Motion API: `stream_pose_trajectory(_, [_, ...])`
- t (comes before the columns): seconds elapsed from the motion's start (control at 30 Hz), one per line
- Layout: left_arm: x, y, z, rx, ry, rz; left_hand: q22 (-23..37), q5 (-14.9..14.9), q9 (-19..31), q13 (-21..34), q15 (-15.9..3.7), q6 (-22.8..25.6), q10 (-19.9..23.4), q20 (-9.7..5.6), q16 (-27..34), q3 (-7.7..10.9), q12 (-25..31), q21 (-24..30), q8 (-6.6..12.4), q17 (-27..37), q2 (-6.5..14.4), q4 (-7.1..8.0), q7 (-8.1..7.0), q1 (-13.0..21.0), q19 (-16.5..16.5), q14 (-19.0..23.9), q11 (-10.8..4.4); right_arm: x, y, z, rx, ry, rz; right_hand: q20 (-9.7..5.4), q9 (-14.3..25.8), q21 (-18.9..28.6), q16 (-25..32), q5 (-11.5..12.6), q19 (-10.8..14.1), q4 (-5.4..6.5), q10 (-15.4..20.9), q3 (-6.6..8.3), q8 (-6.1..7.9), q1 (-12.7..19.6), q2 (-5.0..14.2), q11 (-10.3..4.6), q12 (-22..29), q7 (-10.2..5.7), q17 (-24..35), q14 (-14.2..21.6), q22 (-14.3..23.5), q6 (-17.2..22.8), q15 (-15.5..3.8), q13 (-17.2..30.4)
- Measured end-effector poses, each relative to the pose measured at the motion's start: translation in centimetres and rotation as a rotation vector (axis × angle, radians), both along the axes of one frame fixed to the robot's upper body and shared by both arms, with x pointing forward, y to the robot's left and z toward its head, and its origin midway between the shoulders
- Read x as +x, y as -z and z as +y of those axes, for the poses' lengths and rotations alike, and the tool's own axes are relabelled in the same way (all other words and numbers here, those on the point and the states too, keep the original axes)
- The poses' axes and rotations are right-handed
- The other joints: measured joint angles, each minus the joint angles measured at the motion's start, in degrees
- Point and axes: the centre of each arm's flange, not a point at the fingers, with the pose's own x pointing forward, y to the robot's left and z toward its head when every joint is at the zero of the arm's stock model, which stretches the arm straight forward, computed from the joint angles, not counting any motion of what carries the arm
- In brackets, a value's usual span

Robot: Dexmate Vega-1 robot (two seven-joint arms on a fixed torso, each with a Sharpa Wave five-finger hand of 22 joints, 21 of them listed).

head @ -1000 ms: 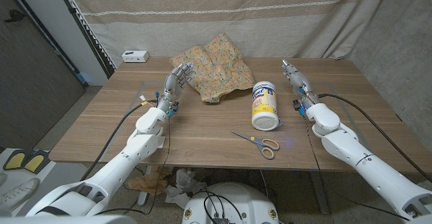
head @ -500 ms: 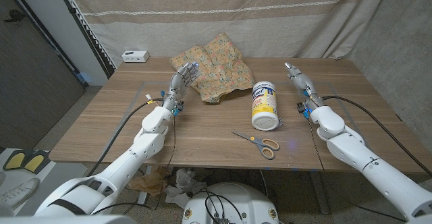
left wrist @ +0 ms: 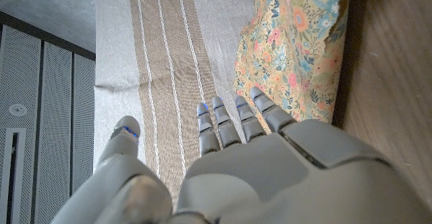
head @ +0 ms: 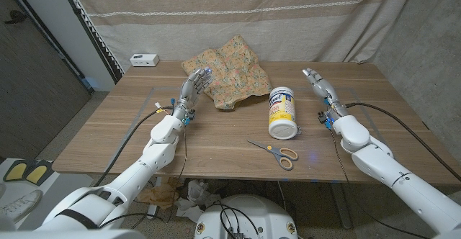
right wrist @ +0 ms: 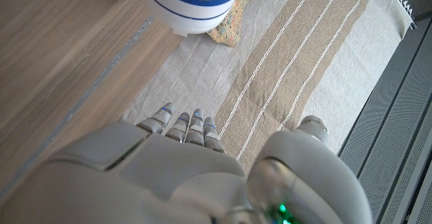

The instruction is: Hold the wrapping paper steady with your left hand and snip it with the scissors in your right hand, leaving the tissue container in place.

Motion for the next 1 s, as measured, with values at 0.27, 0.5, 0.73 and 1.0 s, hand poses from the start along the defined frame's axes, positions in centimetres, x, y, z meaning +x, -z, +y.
stream_pose_trajectory(0.27, [0.0,0.2,0.2,0.013,-0.01,0.002,0.0,0.0,0.0,0.0,0.0,0.0,0.0,0.0,0.0,0.0,0.0,0.0,0.0,0.0,0.0,0.0,0.0,0.0,0.0,0.0,0.0,-1.0,0.1,-0.1,-0.018,0.013,-0.016,0.04,0.0,0.0,0.0,0.0,0.0,0.0,0.3,0.0,0.0,0.0,0.0,-0.33,0.5,0.0,0.0,0.0,0.0,0.0,-0.4,0.0])
stream_pose_trajectory(0.5, [0.0,0.2,0.1,0.019,-0.016,0.001,0.0,0.0,0.0,0.0,0.0,0.1,0.0,0.0,0.0,0.0,0.0,0.0,0.0,0.0,0.2,0.0,-0.12,0.2,0.0,0.0,0.0,-2.3,0.4,0.0,-0.046,0.045,-0.041,0.52,0.0,0.0,0.2,0.0,0.5,0.0,2.0,0.0,-0.86,0.2,0.22,-0.76,1.1,0.62,0.0,0.4,0.0,-3.9,-0.81,0.0])
stream_pose_trajectory(0.73, [0.5,0.4,0.1,0.025,-0.017,-0.001,0.0,0.0,0.0,0.0,-0.02,0.1,0.0,0.0,0.0,0.0,0.0,0.0,0.0,0.0,0.0,0.0,-0.12,0.5,0.0,-0.4,0.0,-3.5,1.1,0.2,-0.069,0.087,-0.064,0.2,0.0,0.4,0.2,0.0,0.8,-0.23,2.7,-0.24,-0.17,0.2,0.22,-0.84,1.3,1.15,-0.1,0.7,0.0,-3.2,-1.12,0.0])
stream_pose_trajectory(1.0, [0.7,0.7,0.1,0.044,-0.011,0.003,0.0,0.0,0.0,0.0,0.19,1.2,0.0,-0.31,0.0,0.0,0.0,0.0,0.22,0.0,0.0,0.0,0.0,0.4,-0.3,-0.8,0.0,-4.9,1.7,0.3,-0.119,0.137,-0.082,0.19,0.0,0.4,0.2,0.0,0.8,-0.48,2.6,0.01,-0.17,0.5,0.52,-1.37,1.3,1.02,-0.1,0.7,0.0,-3.1,-1.11,0.0])
